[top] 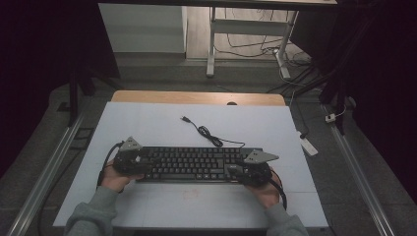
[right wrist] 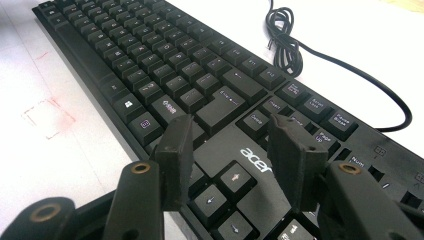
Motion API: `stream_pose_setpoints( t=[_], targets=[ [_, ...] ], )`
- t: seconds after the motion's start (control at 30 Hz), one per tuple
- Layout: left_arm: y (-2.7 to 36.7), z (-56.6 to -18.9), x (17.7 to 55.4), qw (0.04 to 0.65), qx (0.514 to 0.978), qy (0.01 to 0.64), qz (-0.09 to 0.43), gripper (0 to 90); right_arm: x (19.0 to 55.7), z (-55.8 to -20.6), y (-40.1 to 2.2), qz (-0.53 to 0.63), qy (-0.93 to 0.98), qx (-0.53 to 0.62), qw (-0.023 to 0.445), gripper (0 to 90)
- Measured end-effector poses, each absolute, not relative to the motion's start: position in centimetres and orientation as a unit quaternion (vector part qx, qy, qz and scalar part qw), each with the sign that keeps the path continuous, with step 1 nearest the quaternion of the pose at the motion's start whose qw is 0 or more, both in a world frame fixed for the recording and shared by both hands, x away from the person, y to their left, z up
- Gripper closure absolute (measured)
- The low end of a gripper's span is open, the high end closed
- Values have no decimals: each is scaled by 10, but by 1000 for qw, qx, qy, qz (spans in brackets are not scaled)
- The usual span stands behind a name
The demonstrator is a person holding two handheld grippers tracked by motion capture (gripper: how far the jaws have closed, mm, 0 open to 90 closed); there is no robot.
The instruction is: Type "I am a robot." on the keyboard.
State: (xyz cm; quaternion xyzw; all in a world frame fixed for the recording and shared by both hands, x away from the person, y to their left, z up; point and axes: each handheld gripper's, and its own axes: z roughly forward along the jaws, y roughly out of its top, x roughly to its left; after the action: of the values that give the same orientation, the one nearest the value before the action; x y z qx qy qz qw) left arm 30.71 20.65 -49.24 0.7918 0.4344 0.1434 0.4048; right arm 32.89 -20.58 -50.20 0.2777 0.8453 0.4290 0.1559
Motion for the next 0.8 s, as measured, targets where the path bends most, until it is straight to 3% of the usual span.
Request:
stream_pose_setpoints(
  t=[0.8],
  targets=[
    [202, -493, 307, 402, 799, 425, 139, 359, 328, -497, -196, 442, 842, 268, 152, 532]
  ],
)
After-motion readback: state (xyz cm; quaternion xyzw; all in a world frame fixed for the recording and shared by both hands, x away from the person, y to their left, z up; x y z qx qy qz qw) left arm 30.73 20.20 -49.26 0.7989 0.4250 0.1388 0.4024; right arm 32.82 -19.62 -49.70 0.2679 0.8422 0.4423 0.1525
